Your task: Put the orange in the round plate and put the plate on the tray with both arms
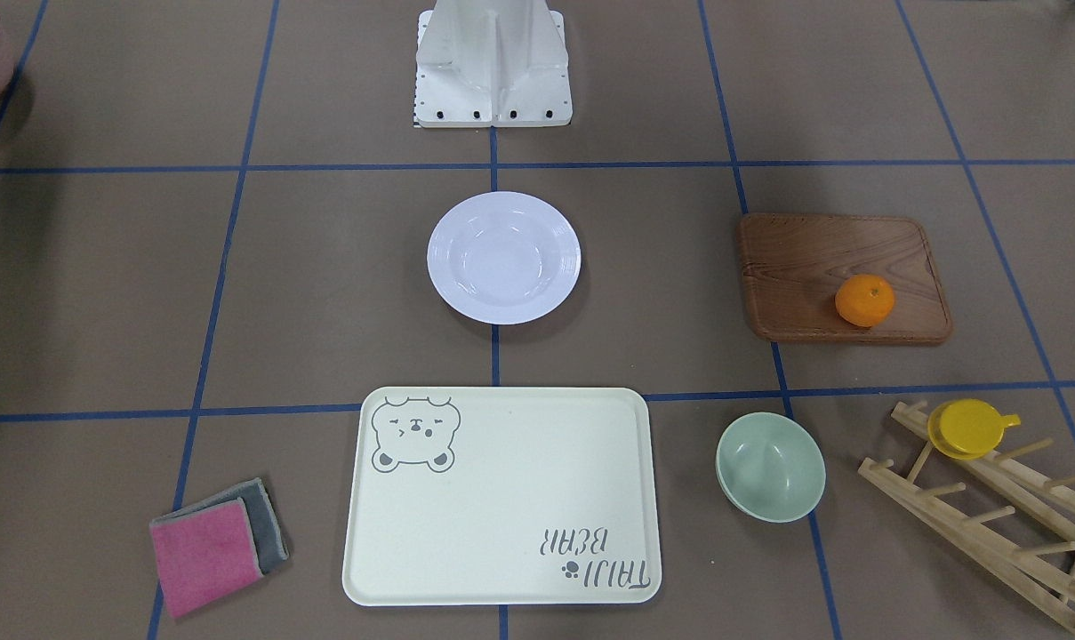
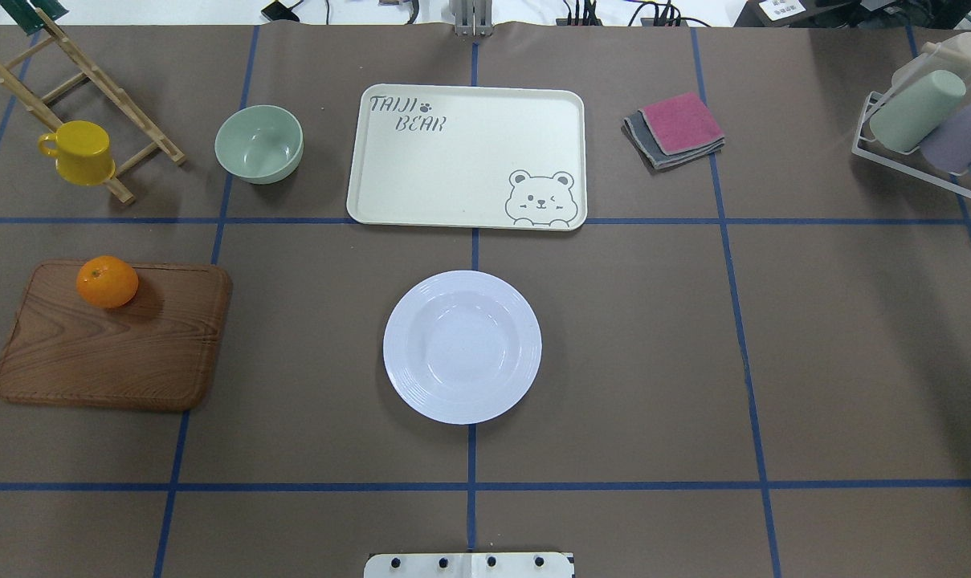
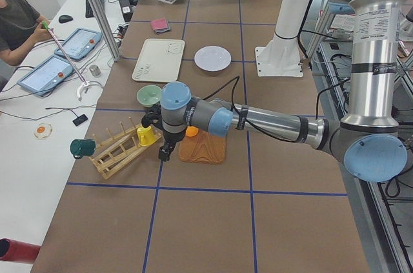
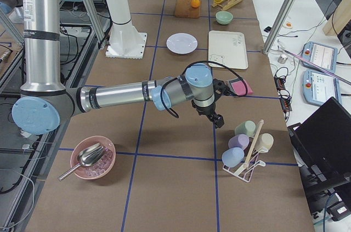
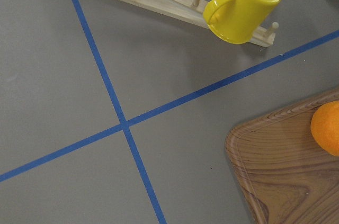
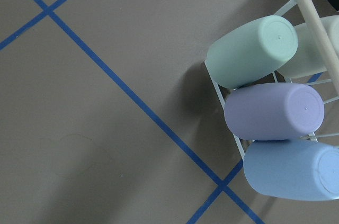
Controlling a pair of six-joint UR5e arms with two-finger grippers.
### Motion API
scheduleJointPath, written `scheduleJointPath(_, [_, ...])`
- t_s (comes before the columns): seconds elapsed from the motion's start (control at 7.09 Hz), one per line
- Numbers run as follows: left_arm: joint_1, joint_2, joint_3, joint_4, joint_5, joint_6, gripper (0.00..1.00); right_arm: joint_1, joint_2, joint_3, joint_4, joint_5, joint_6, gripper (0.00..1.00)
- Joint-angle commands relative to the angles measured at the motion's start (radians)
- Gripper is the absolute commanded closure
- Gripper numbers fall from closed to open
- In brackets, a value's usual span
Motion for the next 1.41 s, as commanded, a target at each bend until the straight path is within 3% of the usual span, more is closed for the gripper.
scheduleJointPath(0.0, [-0.001, -0.004, -0.03, -0.014, -0.014, 0.009, 0.01, -0.002, 0.001, 0.004, 0.001, 0.001, -0.001, 0.0])
scheduleJointPath(1.27, [-0.002, 0.002, -0.031, -0.051, -0.019, 0.011, 0.01, -0.015, -0.01, -0.021, 0.001, 0.018, 0.007, 0.01])
